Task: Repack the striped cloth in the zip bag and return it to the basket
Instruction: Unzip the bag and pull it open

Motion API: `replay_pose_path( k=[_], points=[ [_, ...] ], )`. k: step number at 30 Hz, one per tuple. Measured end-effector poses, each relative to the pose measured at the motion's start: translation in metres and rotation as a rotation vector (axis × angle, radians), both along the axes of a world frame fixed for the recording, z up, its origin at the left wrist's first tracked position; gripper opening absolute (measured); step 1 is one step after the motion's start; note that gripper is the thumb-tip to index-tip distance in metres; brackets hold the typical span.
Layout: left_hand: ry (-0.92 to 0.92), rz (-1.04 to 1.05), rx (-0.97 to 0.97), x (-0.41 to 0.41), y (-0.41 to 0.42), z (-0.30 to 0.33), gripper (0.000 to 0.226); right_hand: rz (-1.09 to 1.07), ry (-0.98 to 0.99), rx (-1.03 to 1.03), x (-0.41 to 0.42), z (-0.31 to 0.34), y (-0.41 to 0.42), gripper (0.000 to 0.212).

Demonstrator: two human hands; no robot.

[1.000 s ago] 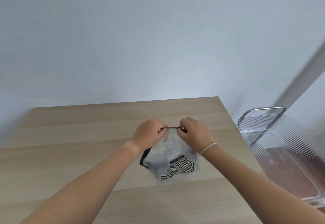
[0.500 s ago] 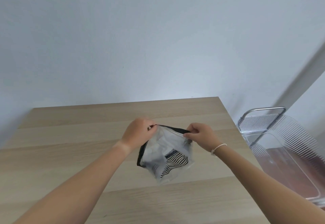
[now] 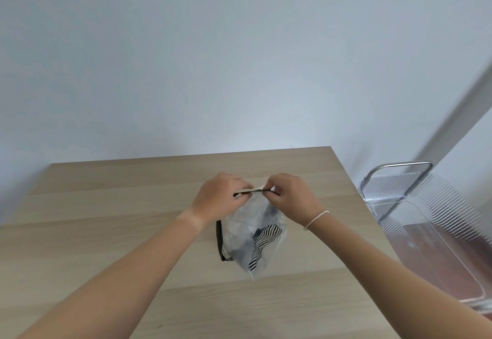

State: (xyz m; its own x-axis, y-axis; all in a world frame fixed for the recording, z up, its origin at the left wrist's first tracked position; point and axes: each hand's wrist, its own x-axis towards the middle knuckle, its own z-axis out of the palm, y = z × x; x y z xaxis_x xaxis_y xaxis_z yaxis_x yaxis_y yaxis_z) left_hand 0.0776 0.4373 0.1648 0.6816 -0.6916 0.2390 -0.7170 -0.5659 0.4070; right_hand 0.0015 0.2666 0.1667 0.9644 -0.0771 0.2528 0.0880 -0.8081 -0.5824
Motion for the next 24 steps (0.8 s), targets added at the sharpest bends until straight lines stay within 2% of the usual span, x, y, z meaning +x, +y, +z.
replay_pose_path(
  k=[2, 5, 7, 11, 14, 21, 24],
  points=[
    [-0.018, -0.022, -0.027, -0.001, 0.0, 0.001, 0.02, 0.004, 0.059, 0.118, -0.001, 0.002, 0.0, 0.001],
    [-0.029, -0.021, -0.063, 0.0, 0.006, 0.001, 0.021, 0.04, 0.239, 0.443, -0.006, 0.003, -0.007, 0.007],
    [-0.015, -0.009, -0.082, 0.001, 0.01, 0.0, 0.02, 0.073, 0.342, 0.579, -0.011, 0.0, -0.012, 0.01],
    [0.006, -0.005, -0.129, 0.0, 0.011, 0.001, 0.017, 0.123, 0.462, 0.474, -0.015, -0.008, -0.013, 0.012],
    [0.01, 0.003, -0.144, 0.0, 0.011, 0.002, 0.017, 0.125, 0.494, 0.492, -0.016, -0.009, -0.01, 0.013],
    [0.036, 0.035, -0.162, 0.001, 0.016, 0.008, 0.018, 0.136, 0.458, 0.651, -0.013, -0.005, -0.005, 0.016],
    [0.024, 0.016, -0.156, -0.001, 0.015, 0.01, 0.017, 0.136, 0.448, 0.569, -0.013, -0.002, -0.003, 0.016]
  ],
)
